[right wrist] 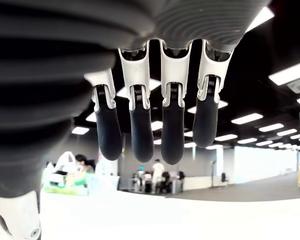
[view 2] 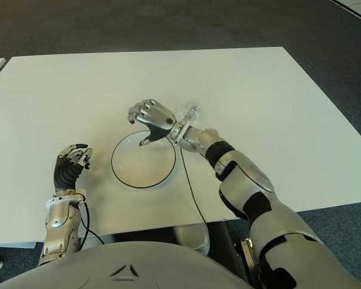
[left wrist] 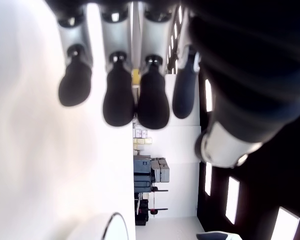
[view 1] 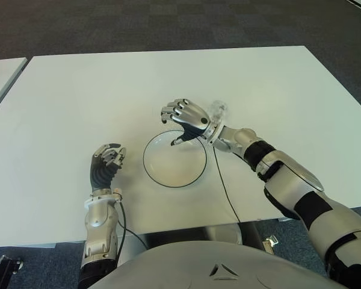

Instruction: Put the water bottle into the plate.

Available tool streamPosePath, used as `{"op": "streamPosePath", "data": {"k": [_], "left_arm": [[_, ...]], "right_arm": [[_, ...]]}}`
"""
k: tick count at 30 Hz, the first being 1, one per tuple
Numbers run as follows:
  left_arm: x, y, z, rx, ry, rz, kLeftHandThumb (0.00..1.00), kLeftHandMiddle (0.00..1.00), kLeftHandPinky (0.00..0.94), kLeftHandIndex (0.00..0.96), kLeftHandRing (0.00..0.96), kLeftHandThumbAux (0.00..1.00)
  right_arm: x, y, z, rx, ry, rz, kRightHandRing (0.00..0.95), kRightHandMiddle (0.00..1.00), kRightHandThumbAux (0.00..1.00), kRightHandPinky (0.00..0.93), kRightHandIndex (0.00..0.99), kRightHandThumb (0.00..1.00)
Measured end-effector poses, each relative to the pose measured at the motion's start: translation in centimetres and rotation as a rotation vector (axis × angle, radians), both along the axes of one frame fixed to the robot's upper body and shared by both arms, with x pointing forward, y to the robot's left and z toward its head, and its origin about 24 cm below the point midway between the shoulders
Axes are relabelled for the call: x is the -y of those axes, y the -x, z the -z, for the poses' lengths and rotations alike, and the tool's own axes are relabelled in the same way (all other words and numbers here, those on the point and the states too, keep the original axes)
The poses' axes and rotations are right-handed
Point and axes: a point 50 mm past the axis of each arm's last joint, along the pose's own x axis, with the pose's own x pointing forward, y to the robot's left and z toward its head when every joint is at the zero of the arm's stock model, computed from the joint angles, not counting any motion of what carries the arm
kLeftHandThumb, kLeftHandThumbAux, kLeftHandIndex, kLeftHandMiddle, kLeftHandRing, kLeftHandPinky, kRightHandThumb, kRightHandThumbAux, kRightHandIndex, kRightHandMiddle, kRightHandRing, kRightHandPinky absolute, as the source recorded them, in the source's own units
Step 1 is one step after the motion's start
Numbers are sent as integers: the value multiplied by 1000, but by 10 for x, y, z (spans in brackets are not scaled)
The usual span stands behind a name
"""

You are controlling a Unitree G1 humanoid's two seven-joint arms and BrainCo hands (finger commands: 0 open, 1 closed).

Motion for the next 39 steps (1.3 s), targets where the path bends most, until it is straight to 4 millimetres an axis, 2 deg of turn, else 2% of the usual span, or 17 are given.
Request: {"op": "streamPosePath", "data": {"k": [3,5,6,9,10,12,17,23,26,27,29,33,39], "left_arm": [[0,0,0,2,-1,0,705,733,724,434,720,720],[0,0,0,3,-2,1,705,736,727,434,724,720],[0,0,0,4,-3,1,704,737,728,434,725,721],[1,-1,0,5,-5,4,704,737,726,434,725,721],[1,-1,0,5,-5,4,704,737,725,434,725,721],[0,-1,0,4,-5,4,704,734,719,434,721,721],[0,-1,1,-16,0,3,704,730,719,434,717,720],[0,-1,1,-21,-3,-3,705,730,722,434,718,720],[0,-1,1,-22,-10,-6,705,729,720,435,717,720],[0,-1,1,-22,-11,-7,706,728,718,435,716,719],[0,-1,1,-22,-11,-7,706,727,717,435,716,719],[0,-1,1,-23,-13,-6,706,726,715,435,714,720],[1,-1,1,-23,-19,-3,706,726,715,434,714,720]], "right_arm": [[4,-7,-7,-7,3,29,803,816,717,764,434,706],[7,-12,-12,-24,5,56,729,730,717,693,428,703],[8,-14,-13,-33,9,66,615,603,718,606,422,699],[12,-21,-19,-72,24,108,436,411,720,457,411,693],[13,-23,-20,-84,32,121,417,391,721,441,410,692],[16,-27,-22,-98,43,146,321,295,671,349,261,556],[25,-36,-24,-119,93,219,183,162,640,219,124,429],[38,-48,-32,-104,131,327,61,41,612,103,46,385],[44,-55,-37,-99,156,388,20,13,571,33,15,391],[47,-57,-38,-100,166,408,12,8,528,21,9,412],[51,-60,-40,-108,193,447,6,4,491,10,4,431],[61,-64,-42,-125,242,510,1,0,352,2,0,501],[72,-68,-45,-138,293,572,0,0,236,0,0,543]]}}
